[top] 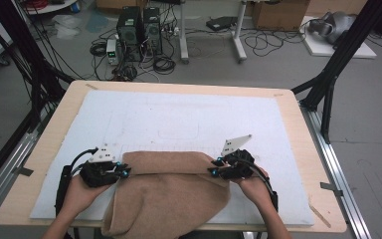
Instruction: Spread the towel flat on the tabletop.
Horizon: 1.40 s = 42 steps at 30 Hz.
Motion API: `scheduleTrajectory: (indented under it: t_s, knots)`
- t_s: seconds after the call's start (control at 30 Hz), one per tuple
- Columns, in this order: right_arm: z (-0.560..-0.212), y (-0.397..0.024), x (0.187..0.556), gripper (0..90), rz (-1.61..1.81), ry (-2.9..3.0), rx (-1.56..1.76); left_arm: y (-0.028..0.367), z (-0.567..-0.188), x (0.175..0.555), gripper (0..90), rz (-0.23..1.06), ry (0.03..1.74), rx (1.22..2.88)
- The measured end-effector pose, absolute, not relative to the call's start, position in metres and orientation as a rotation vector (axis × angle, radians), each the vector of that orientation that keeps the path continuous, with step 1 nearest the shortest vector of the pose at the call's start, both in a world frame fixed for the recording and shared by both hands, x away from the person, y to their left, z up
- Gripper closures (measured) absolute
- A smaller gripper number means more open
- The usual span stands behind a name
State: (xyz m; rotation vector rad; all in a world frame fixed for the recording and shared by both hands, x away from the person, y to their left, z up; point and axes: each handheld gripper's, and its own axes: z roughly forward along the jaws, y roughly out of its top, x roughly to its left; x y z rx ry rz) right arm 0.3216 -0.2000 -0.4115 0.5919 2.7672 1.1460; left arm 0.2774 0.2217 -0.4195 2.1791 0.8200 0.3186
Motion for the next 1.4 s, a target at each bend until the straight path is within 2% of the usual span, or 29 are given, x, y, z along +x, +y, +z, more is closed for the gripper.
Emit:
scheduleTrajectory:
  t_s: [0.33, 0.47, 0.53, 0.67, 0.9, 1.0, 1.07, 1.13, 1.17, 1.2, 1.27, 1.4]
  knots:
    - [-0.402, -0.198, 0.273, 66.5, 1.172, 2.804, 0.407, 0.234, -0.413, 0.242, 80.1, 0.252, 0.755, 2.196]
    - [-0.396, -0.201, 0.263, 62.5, 1.208, 2.825, 0.384, 0.238, -0.406, 0.235, 71.2, 0.183, 0.727, 2.177]
    - [-0.390, -0.206, 0.265, 60.5, 1.255, 2.805, 0.393, 0.237, -0.400, 0.235, 65.3, 0.200, 0.722, 2.157]
    - [-0.379, -0.210, 0.276, 57.5, 1.259, 2.749, 0.442, 0.233, -0.388, 0.249, 61.1, 0.280, 0.727, 2.130]
    - [-0.386, -0.205, 0.310, 50.4, 1.243, 2.775, 0.538, 0.220, -0.391, 0.289, 53.5, 0.352, 0.783, 2.124]
    - [-0.397, -0.201, 0.318, 45.3, 1.263, 2.850, 0.576, 0.215, -0.400, 0.301, 47.6, 0.342, 0.799, 2.177]
    - [-0.405, -0.198, 0.319, 46.8, 1.238, 2.903, 0.582, 0.212, -0.408, 0.307, 42.8, 0.283, 0.818, 2.207]
    - [-0.412, -0.197, 0.319, 63.1, 1.237, 2.962, 0.550, 0.209, -0.414, 0.309, 44.1, 0.194, 0.811, 2.257]
    - [-0.414, -0.196, 0.319, 70.8, 1.240, 2.977, 0.510, 0.208, -0.415, 0.309, 51.4, 0.158, 0.784, 2.272]
    - [-0.414, -0.196, 0.317, 75.2, 1.245, 2.983, 0.494, 0.207, -0.415, 0.308, 64.6, 0.169, 0.765, 2.278]
    - [-0.410, -0.196, 0.317, 78.6, 1.228, 2.966, 0.474, 0.207, -0.412, 0.309, 81.0, 0.154, 0.774, 2.265]
    - [-0.391, -0.200, 0.326, 80.7, 1.206, 2.880, 0.497, 0.207, -0.403, 0.315, 84.4, 0.197, 0.799, 2.225]
